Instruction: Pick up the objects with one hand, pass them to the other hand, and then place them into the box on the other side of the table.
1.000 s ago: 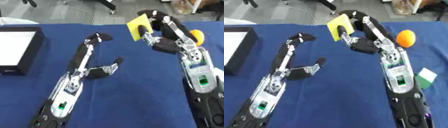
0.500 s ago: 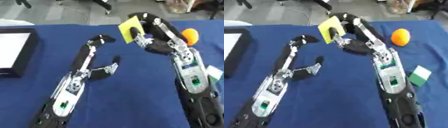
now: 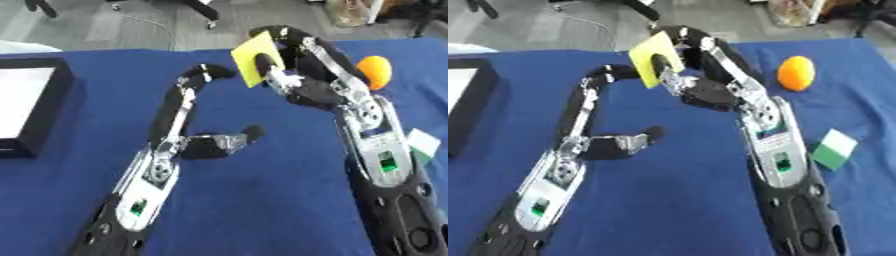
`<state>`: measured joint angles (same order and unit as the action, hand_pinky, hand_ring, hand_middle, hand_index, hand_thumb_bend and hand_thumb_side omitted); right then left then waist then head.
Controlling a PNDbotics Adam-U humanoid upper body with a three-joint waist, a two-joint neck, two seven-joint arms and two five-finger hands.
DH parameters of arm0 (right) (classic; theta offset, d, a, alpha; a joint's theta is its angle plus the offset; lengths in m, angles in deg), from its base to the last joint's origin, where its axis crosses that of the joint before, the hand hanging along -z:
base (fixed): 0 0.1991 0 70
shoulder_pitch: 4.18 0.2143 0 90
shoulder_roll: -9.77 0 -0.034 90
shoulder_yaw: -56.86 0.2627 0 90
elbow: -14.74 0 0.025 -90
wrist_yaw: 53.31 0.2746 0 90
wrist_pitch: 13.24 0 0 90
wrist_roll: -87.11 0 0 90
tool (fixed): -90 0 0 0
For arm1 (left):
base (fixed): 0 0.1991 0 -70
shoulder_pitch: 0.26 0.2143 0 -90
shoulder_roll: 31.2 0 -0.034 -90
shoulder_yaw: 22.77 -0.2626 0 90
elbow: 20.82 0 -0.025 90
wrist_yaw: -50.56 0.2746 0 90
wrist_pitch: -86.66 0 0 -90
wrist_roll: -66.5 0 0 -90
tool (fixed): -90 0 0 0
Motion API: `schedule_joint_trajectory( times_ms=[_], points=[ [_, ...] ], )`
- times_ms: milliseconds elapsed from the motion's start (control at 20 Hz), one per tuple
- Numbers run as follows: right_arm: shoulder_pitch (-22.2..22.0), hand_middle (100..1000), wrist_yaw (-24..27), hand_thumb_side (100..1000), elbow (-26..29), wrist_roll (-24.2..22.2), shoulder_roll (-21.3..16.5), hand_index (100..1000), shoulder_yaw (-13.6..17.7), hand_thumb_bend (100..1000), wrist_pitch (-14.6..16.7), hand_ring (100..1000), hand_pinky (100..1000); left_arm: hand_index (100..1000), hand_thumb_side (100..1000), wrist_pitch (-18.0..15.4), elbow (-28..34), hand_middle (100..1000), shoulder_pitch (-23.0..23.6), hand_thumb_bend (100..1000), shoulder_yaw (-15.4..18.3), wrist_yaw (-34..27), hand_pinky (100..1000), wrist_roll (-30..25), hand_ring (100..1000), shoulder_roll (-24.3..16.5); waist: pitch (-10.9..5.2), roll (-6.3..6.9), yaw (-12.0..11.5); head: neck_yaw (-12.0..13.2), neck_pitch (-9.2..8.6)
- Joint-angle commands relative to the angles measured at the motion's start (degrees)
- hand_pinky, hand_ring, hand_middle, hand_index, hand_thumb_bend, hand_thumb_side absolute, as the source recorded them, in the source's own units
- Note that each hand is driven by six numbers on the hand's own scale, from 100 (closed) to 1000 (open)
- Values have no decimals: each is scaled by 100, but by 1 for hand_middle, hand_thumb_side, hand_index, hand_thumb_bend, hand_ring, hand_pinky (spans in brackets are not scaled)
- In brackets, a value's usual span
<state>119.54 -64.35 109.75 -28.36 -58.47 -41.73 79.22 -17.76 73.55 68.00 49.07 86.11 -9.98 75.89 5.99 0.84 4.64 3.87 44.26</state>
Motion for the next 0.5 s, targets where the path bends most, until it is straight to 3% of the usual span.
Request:
schedule_joint_trajectory(
  times_ms=[50, 250, 500],
  points=[
    [57, 564, 81, 441, 64, -7, 20, 628, -11, 100, -85, 406, 611, 773, 438, -136, 178, 702, -105, 717, -3, -63, 868, 222, 801, 4, -9, -15, -1, -21, -15],
    [35, 563, 127, 439, 14, 11, 22, 627, -4, 100, -179, 406, 610, 778, 397, -283, 251, 709, -109, 720, -1, -64, 866, 389, 802, 6, -10, -26, -9, -39, -15],
    [-7, 561, 136, 439, 19, 18, 14, 625, -17, 100, -254, 405, 608, 781, 380, -240, 255, 715, -90, 699, 18, -37, 867, 678, 805, 18, 2, -39, -9, -36, -15]
  ],
)
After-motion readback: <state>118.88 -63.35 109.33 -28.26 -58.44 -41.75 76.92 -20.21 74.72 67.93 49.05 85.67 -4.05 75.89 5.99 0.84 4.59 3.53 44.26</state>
